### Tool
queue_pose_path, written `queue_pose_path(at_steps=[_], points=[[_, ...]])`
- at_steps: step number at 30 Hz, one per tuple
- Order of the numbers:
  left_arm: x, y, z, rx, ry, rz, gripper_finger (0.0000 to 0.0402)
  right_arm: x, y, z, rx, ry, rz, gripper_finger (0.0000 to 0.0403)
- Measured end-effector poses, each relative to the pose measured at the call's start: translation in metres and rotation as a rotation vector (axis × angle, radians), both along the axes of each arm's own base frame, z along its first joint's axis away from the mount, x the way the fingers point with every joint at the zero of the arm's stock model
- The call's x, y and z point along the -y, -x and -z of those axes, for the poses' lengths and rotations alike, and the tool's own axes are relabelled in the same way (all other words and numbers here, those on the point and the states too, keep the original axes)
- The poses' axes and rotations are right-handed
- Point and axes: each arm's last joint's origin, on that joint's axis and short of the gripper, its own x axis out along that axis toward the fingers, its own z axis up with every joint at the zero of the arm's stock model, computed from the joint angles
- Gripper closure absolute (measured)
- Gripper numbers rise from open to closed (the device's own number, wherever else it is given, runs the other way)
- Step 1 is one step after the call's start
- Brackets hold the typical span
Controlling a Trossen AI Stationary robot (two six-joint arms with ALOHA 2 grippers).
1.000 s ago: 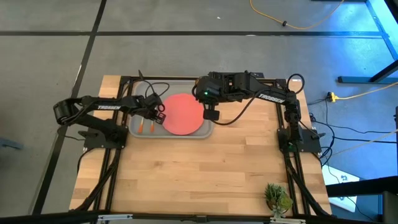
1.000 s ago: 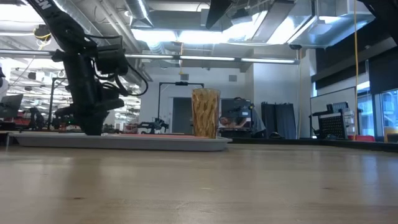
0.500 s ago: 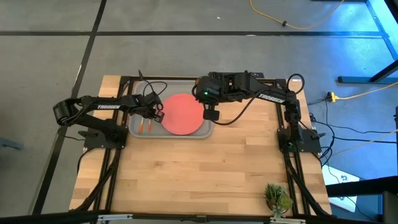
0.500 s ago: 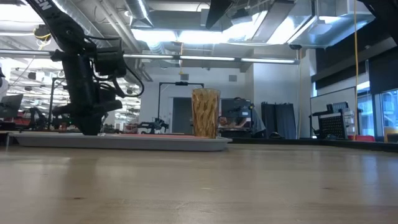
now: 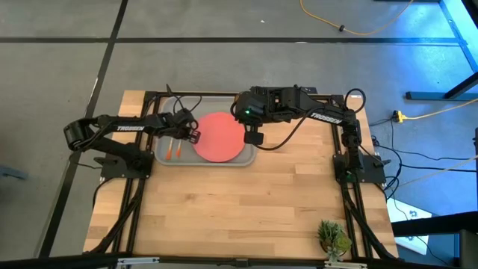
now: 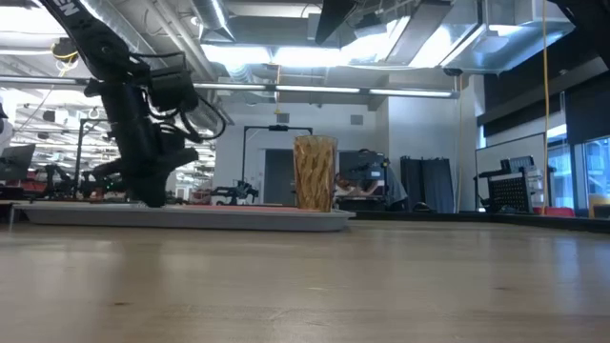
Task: Pick and place plate/cup/fork/spoon on tray
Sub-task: Adjust the pink plate
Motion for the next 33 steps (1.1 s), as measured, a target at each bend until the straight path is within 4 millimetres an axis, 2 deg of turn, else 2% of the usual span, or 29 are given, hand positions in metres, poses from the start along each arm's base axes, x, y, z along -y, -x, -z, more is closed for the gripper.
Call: queue_pose_path(at_steps=[3,6,14,20,24,30,33], points=[[-0.002,-0.005,-0.005,0.045,-0.007,0.009,0.0401,0.0,0.0,0.0,0.0,0.0,0.0,0.0398],[-0.007,-0.014,-0.018,0.082,-0.017,0.064,0.0401,0.0,0.0,0.0,-0.002,0.0,0.0,0.0398],[-0.015,-0.029,-0.088,0.069,-0.105,0.224,0.0401,-0.002,0.014,0.007,-0.134,-0.097,0.046,0.0398],[-0.014,-0.033,-0.136,0.045,-0.136,0.313,0.0402,-0.004,0.014,0.018,-0.161,-0.342,0.058,0.0398],[-0.008,-0.038,-0.163,0.059,-0.176,0.388,0.0402,-0.006,0.005,0.047,-0.221,-0.441,0.035,0.0398],[0.003,-0.043,-0.192,0.089,-0.205,0.45,0.0401,-0.008,-0.01,0.117,-0.286,-0.534,-0.031,0.0398],[0.01,-0.043,-0.204,0.095,-0.206,0.476,0.0401,-0.003,-0.014,0.146,-0.264,-0.569,-0.034,0.0398]])
